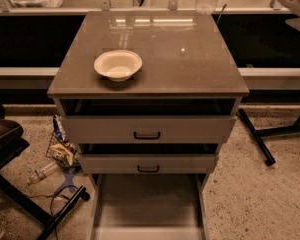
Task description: Place water bottle into bottom drawer
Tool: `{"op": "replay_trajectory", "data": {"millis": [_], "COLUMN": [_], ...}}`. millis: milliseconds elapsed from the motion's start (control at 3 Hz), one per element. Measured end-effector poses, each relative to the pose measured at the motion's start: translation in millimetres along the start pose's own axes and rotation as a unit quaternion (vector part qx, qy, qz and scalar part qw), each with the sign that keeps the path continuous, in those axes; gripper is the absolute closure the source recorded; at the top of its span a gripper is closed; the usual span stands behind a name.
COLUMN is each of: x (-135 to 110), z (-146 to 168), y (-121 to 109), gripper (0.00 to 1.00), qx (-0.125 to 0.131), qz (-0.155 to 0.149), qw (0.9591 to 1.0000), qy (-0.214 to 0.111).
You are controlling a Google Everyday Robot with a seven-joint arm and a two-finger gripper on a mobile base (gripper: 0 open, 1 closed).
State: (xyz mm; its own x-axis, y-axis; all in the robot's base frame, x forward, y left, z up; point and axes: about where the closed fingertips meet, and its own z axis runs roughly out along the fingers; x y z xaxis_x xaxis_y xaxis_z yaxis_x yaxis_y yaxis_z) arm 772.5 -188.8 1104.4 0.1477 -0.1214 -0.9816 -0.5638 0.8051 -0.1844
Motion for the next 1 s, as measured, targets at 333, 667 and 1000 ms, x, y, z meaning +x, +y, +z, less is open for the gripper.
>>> {"op": "replay_trajectory", "data": {"millis": [333, 667, 1000], "x": [-52.2, -44.5, -4.7], "z": [-52.6, -83.6, -119.3], "y": [34.4, 88.7, 137.3], "gripper": [1.00, 1.00, 1.00], "qx": [0.014, -0.012, -0.037], "qz": [-0.029, -0.022, 0.007], "qw": [0.9988, 0.9987, 0.9990], "qy": [-0.038, -0.043, -0.022]}}
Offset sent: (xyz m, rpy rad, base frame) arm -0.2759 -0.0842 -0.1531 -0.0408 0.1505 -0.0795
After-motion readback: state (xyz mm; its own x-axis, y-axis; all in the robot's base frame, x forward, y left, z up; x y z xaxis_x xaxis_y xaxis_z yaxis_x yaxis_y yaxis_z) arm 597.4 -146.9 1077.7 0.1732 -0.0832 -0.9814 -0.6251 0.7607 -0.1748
